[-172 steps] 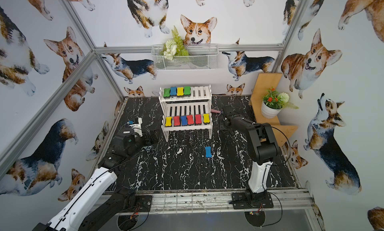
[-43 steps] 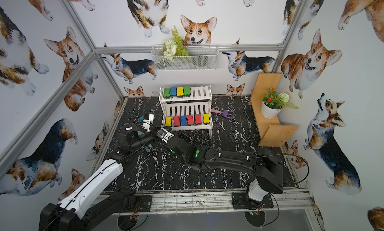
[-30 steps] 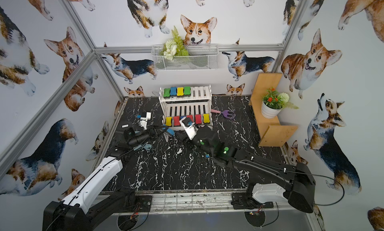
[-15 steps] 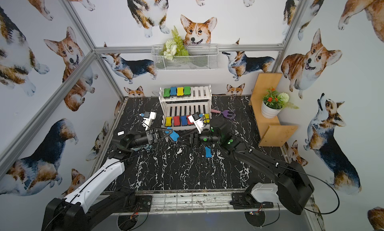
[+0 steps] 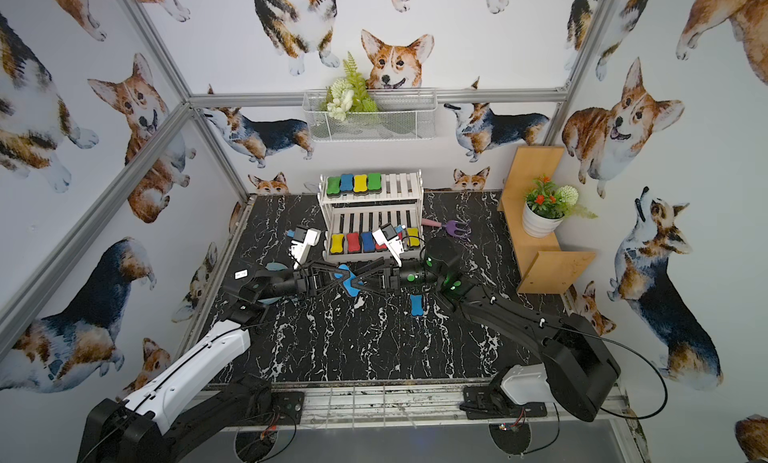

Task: Remove the whiteboard erasers from the shelf
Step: Pick up the whiteboard eraser from the center of the board, then place the whiteboard eraser at the center of the board.

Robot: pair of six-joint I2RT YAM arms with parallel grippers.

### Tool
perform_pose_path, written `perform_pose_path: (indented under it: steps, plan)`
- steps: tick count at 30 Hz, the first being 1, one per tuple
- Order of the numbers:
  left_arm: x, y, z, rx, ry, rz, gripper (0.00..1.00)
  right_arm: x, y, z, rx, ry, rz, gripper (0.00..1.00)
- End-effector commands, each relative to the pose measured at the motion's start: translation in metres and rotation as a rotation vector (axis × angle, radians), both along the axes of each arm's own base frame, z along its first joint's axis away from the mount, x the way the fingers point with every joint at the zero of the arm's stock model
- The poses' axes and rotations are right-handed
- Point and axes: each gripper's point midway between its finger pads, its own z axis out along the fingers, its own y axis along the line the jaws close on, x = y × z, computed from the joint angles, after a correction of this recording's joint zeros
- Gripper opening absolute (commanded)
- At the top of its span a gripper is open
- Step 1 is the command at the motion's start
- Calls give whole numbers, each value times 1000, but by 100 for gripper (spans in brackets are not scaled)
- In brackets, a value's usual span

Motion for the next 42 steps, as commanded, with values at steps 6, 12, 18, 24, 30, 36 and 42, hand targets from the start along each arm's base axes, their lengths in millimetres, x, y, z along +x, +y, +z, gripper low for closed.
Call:
perform_pose_path:
  steps: [6, 12, 18, 24, 30, 36, 42]
  plan:
    - [1, 0, 4, -4, -36, 7, 0, -7, -1, 9, 29, -21, 29, 19]
    - [7, 1, 4, -4, -14, 40, 42, -3, -6, -2, 21, 13, -40, 3]
    - [14, 8, -8, 50, 131, 91, 53, 13, -27, -36, -37, 119, -261, 0]
    - [-12, 22, -17, 140, 400, 114, 53, 32, -70, -102, -240, 283, -595, 1]
    - [-30, 27, -17, 139, 398, 114, 53, 35, -100, -177, -391, 452, -828, 0]
    - [-30, 27, -22, 148, 423, 114, 53, 47, -103, -219, -536, 476, -900, 0]
    - [-32, 28, -20, 147, 422, 114, 53, 56, -102, -244, -663, 458, -916, 0]
